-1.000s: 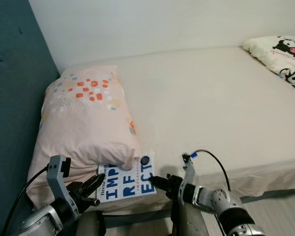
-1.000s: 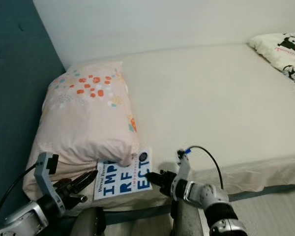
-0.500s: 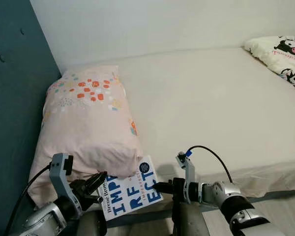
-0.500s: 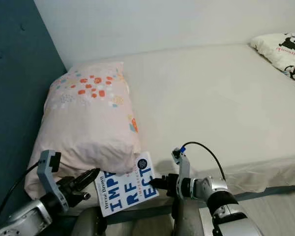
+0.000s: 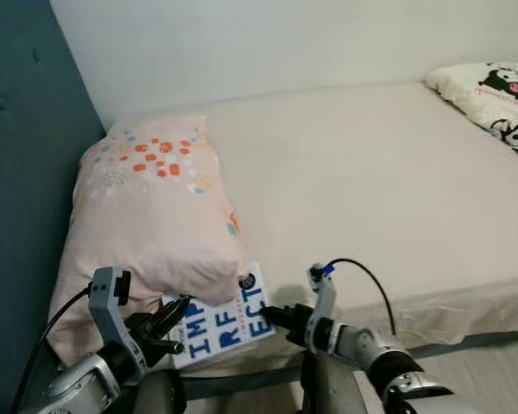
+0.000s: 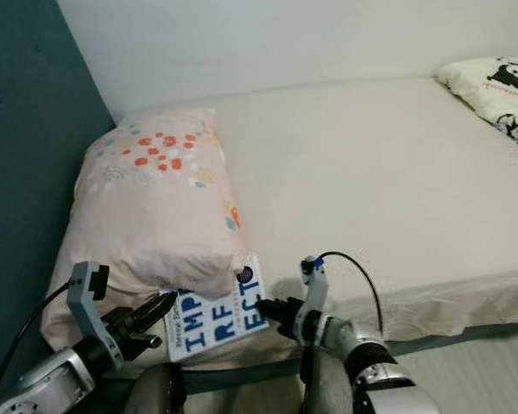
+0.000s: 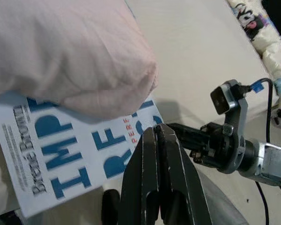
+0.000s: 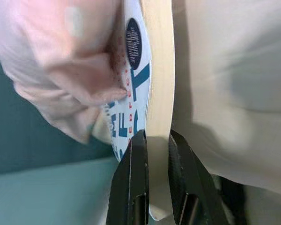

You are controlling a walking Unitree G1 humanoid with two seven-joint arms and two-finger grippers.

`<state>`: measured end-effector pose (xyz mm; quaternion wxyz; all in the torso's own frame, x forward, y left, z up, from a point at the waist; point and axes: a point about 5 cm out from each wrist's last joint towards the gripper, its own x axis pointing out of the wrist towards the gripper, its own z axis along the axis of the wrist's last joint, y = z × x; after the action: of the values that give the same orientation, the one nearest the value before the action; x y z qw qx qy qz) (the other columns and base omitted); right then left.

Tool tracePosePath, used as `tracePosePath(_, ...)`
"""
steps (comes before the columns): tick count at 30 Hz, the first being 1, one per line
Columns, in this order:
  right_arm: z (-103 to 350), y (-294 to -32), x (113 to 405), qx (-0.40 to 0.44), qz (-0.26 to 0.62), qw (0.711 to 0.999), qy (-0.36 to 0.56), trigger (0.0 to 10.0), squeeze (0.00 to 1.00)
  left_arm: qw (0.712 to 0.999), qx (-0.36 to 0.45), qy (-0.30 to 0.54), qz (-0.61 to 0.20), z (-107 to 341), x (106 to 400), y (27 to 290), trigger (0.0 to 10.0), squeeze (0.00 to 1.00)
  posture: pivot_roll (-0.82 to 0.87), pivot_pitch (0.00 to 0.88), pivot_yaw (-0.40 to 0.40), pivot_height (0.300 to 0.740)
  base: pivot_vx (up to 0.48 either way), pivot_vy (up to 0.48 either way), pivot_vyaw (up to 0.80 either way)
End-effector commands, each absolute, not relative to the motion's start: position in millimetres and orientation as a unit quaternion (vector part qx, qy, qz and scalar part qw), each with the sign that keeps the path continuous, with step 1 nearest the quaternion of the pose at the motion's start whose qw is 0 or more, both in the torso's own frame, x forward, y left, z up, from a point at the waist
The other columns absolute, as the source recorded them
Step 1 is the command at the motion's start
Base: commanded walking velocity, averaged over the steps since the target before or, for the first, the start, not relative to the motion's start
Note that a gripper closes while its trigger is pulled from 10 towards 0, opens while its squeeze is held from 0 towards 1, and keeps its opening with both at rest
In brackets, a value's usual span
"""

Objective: Clean up the room

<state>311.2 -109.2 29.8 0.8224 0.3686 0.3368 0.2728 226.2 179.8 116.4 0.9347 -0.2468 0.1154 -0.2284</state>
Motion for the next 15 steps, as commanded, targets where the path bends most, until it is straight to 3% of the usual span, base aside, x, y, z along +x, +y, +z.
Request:
tracePosePath(1, 35.5, -102.5, 317.2, 0.405, 0.255, 0.821, 0.311, 0.0, 0.00, 0.939, -0.231, 0.119, -0.226, 116.0, 223.2, 183.6, 10.0, 0.00, 0.02, 0.223, -0.014, 0.587, 0.000, 0.000, 0.00)
tracePosePath(7, 43.6, -76.0, 320.9, 0.460, 0.257, 0.799, 0.289, 0.0, 0.00, 0.942, -0.230, 0.111, -0.218, 118.1, 223.8, 186.5, 10.0, 0.00, 0.02, 0.218, -0.007, 0.587, 0.000, 0.000, 0.00)
tracePosePath(15, 60.0, -60.8, 332.4, 0.453, 0.270, 0.801, 0.285, 0.0, 0.00, 0.943, -0.233, 0.106, -0.212, 119.1, 229.5, 186.6, 10.0, 0.00, 0.02, 0.215, -0.007, 0.587, 0.000, 0.000, 0.00)
